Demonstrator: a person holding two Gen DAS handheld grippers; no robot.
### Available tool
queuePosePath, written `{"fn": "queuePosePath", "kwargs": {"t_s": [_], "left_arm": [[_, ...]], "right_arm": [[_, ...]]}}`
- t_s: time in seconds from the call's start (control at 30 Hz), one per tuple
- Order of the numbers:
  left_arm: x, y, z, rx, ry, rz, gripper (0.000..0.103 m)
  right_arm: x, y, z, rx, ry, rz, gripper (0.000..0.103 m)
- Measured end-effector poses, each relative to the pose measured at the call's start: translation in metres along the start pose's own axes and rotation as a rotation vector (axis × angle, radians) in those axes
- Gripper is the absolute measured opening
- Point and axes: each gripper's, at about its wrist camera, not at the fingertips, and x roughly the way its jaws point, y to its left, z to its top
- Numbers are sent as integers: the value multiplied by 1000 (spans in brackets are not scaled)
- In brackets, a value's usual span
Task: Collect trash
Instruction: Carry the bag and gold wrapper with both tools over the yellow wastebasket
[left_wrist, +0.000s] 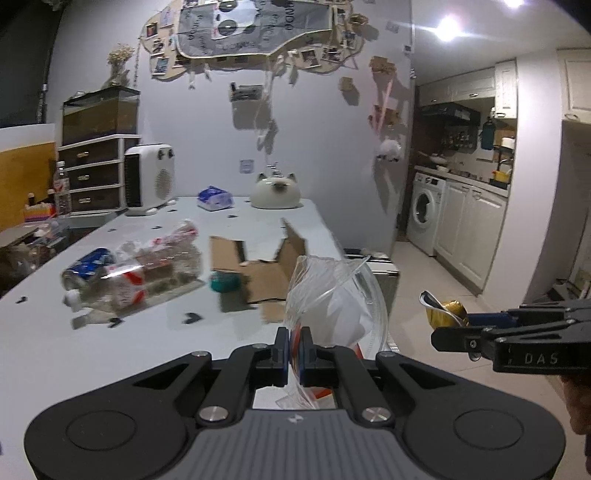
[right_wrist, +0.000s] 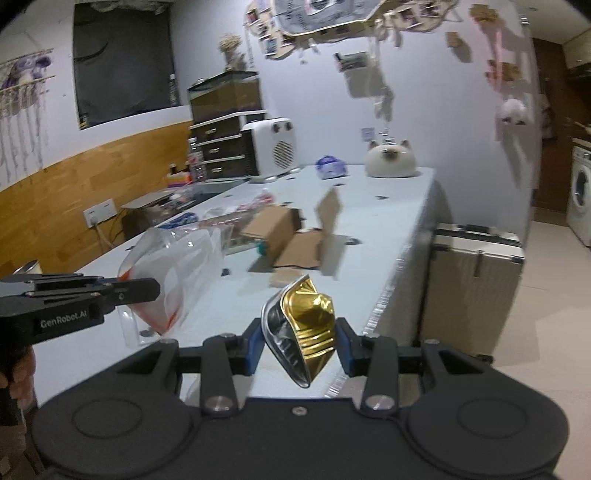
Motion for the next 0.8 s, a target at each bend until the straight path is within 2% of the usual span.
{"fn": "queuePosePath", "kwargs": {"t_s": [0.47,0.8], "left_arm": [[15,-101,-11,22,-12,-150,4],[48,-171,-33,34,33,-251,4]], "right_arm": [[-68,-77,-38,77,-38,-180,42],[-99,-133,-80,156,-38,-283,42]]}}
